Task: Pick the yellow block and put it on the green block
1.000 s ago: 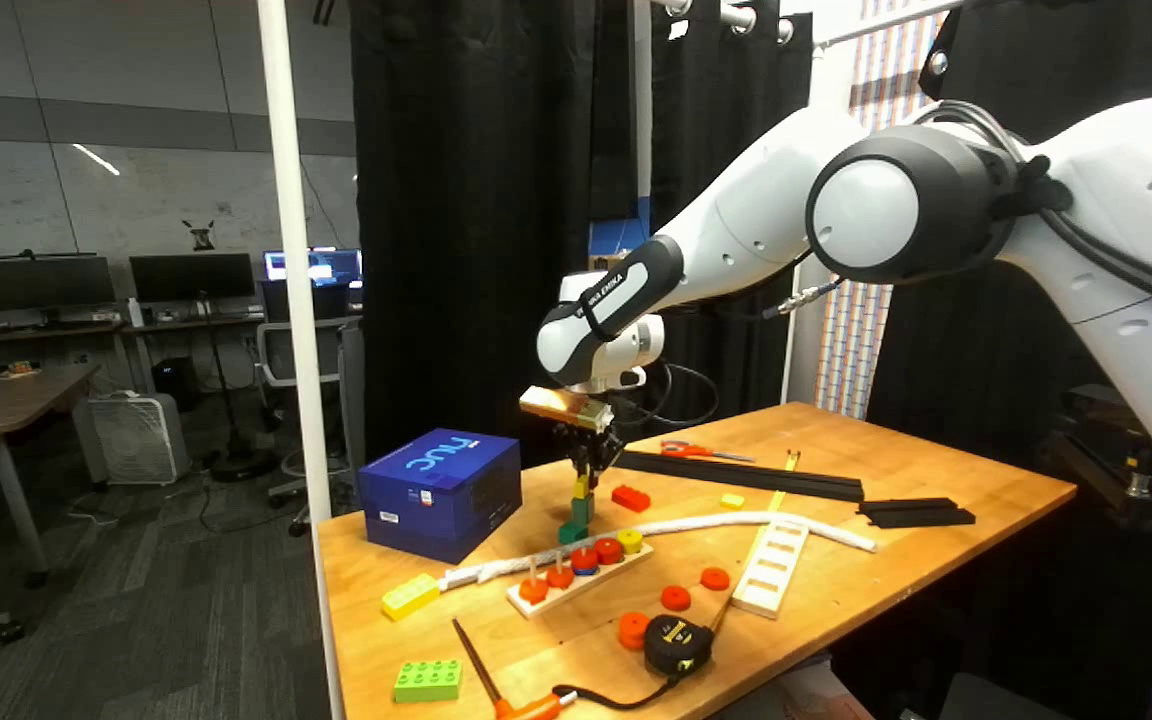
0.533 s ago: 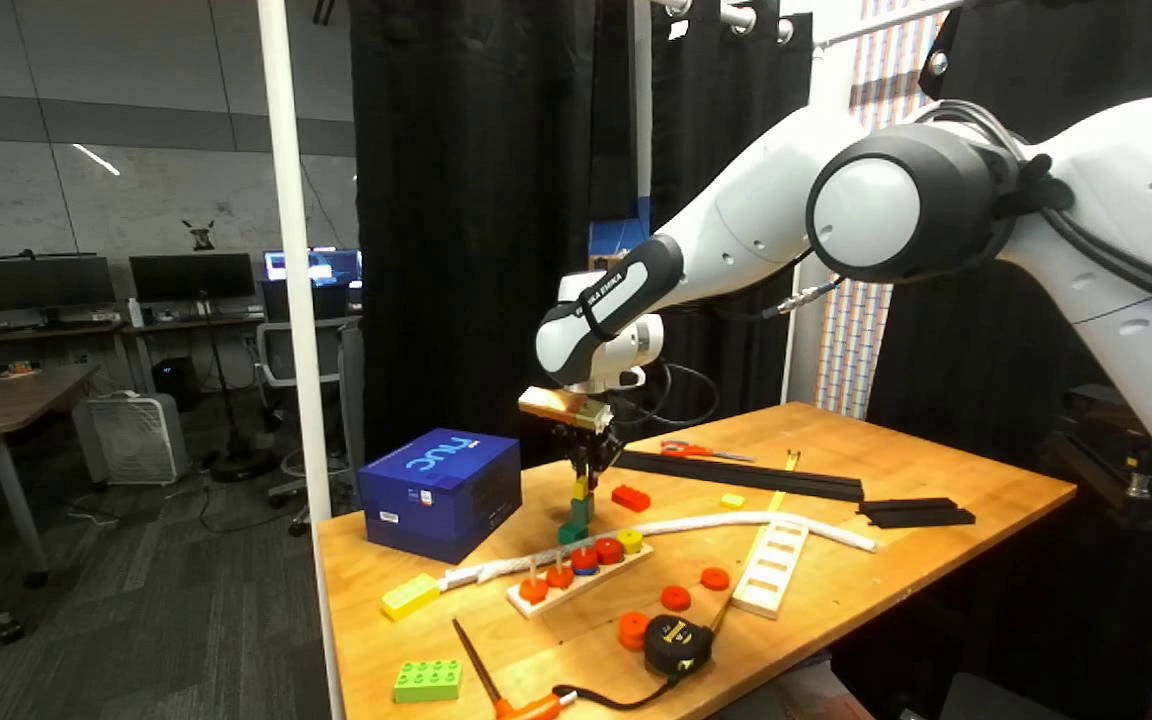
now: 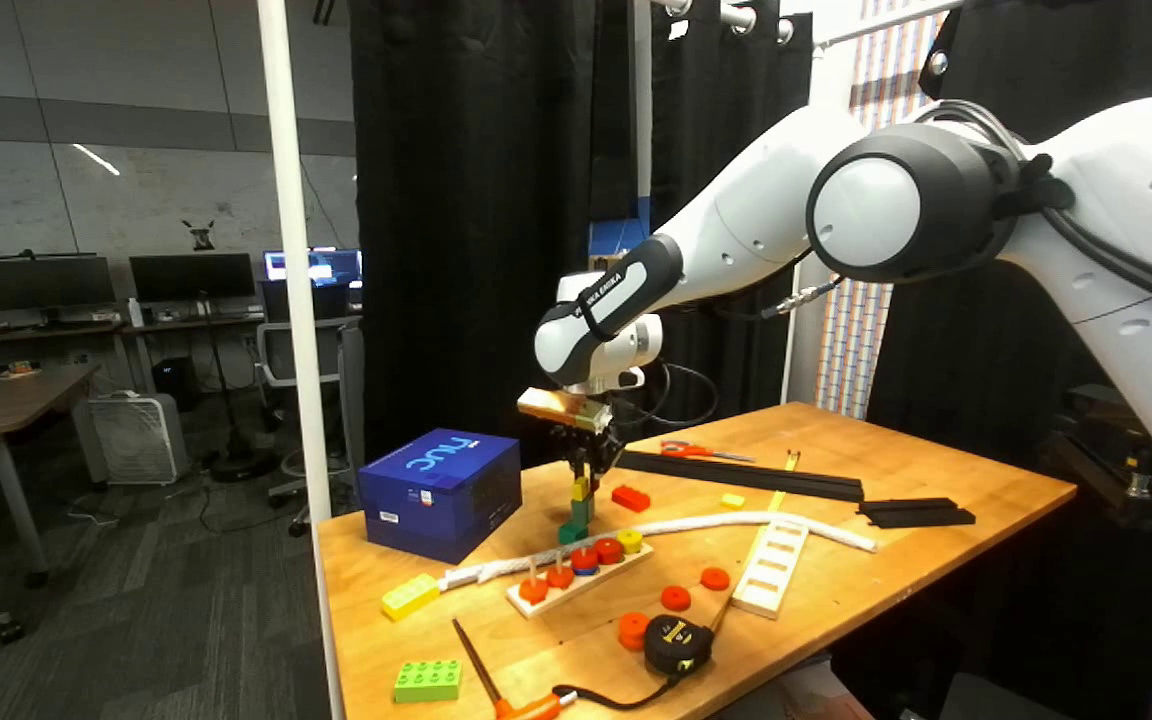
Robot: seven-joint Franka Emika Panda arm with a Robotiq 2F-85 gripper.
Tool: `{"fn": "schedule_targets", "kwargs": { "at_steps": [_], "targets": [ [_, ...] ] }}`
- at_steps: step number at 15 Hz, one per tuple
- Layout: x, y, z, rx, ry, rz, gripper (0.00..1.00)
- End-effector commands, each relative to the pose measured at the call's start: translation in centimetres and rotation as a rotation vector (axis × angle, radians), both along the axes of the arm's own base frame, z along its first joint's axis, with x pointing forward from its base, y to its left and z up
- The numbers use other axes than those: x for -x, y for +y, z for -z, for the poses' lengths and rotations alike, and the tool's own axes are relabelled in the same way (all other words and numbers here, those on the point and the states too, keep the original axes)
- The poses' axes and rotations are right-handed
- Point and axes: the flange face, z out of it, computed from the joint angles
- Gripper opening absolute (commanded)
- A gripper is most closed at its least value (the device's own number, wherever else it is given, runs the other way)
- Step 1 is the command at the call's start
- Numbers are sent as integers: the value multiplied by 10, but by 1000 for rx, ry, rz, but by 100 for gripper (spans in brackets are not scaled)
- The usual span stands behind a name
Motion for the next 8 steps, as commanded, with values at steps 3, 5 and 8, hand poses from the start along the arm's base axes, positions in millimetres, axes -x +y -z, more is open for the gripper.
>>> {"fn": "schedule_targets", "kwargs": {
  "at_steps": [3,5,8],
  "targets": [
    [10,2,-8,-8,27,15,76],
    [11,3,-9,-9,31,15,91],
    [12,7,-19,-1,22,5,100]
  ]
}}
